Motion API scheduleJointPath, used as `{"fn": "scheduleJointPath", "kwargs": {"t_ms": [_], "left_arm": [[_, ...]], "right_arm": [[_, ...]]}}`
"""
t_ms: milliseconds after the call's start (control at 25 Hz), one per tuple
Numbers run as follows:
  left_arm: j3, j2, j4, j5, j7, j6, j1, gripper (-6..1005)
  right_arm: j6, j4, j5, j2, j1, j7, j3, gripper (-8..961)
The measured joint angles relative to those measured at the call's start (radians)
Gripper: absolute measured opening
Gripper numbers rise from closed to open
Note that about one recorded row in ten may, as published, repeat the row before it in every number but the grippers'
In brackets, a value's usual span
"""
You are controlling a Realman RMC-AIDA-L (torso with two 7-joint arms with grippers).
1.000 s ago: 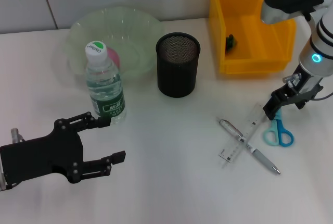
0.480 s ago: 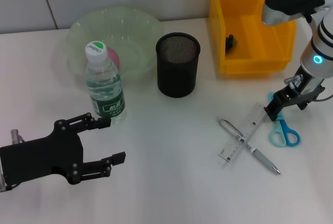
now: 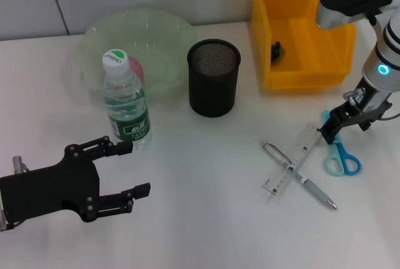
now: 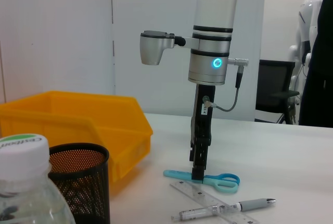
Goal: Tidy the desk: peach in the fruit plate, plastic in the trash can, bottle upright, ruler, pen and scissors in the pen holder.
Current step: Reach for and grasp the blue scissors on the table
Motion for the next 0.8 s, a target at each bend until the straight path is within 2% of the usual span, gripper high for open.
{"fn": "scheduleJointPath", "kwargs": {"t_ms": [640, 800], "left_arm": [[0.000, 0.000, 0.000, -0.009, 0.000, 0.002, 0.000, 709], [0.000, 0.000, 0.000, -0.009, 0.001, 0.002, 0.000, 707]], "right_arm": [[0.008, 0.010, 0.000, -0.008, -0.004, 0.001, 0.000, 720], [0.008, 0.009, 0.000, -0.003, -0.003, 0.000, 0.000, 717]]}}
